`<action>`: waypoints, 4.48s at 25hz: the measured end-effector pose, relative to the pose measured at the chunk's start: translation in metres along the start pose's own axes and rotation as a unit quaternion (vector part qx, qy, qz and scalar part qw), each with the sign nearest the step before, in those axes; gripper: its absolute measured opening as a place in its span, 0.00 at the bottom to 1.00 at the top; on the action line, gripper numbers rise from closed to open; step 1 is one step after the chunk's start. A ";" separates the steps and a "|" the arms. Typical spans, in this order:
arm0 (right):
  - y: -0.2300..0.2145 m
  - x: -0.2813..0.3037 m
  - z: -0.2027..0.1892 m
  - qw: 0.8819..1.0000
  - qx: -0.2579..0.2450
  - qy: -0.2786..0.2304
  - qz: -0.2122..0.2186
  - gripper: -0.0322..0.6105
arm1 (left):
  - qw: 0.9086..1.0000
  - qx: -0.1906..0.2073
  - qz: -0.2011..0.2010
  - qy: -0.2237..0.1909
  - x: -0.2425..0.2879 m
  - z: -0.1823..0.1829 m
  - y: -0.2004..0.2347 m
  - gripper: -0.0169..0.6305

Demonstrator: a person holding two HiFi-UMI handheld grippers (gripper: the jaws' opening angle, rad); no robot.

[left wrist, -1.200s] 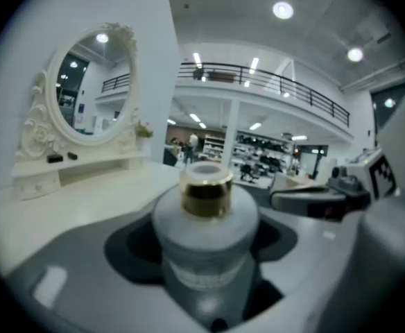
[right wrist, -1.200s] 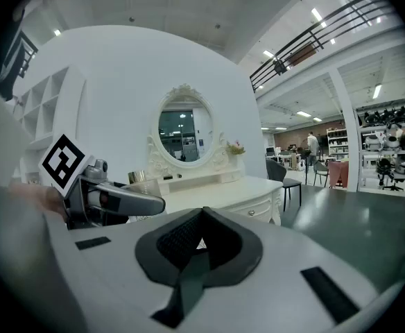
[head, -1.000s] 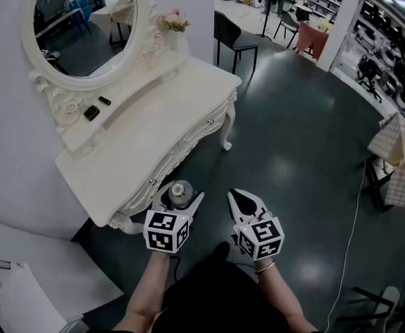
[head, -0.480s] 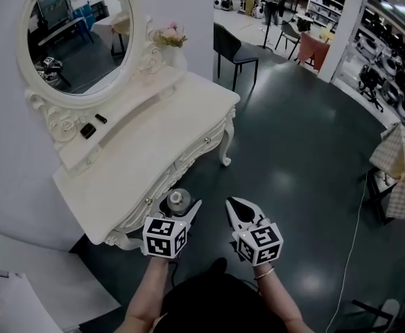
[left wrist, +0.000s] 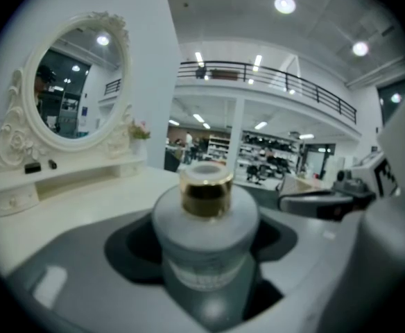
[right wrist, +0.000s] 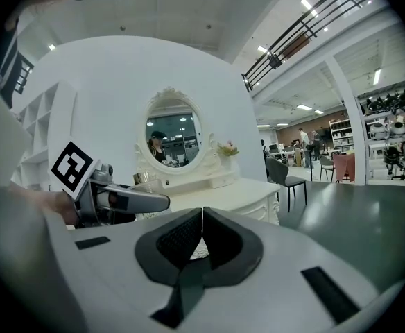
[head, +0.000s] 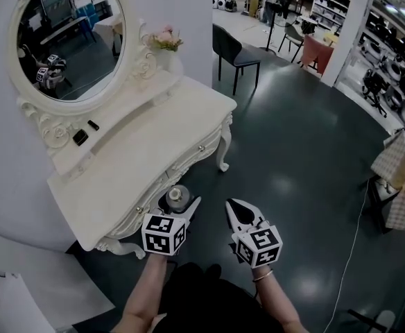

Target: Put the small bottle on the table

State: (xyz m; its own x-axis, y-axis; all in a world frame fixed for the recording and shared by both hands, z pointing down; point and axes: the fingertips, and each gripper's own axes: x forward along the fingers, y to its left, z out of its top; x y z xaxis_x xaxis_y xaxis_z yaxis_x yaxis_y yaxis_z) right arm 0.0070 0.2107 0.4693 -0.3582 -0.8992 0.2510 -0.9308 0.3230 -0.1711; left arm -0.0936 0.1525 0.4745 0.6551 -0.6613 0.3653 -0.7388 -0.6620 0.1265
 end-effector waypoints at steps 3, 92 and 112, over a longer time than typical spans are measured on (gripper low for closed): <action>-0.010 0.002 -0.001 1.000 0.005 0.003 -0.001 0.06 | 1.000 0.002 0.000 0.000 0.011 0.005 -0.002 0.55; -0.312 0.394 0.131 0.999 0.015 0.034 0.015 0.06 | 0.990 -0.021 0.121 0.064 0.537 0.144 0.313 0.55; -0.336 0.399 0.126 0.999 0.022 0.047 -0.002 0.06 | 0.989 -0.018 0.134 0.060 0.578 0.142 0.327 0.55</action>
State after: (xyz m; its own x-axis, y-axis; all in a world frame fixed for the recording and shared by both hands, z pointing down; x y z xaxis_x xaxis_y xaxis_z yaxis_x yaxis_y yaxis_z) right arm 0.1866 -0.2936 0.5066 -0.3625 -0.8679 0.3396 -0.9285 0.3050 -0.2118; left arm 0.0658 -0.4963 0.5959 0.4129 -0.7634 0.4967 -0.8900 -0.4539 0.0423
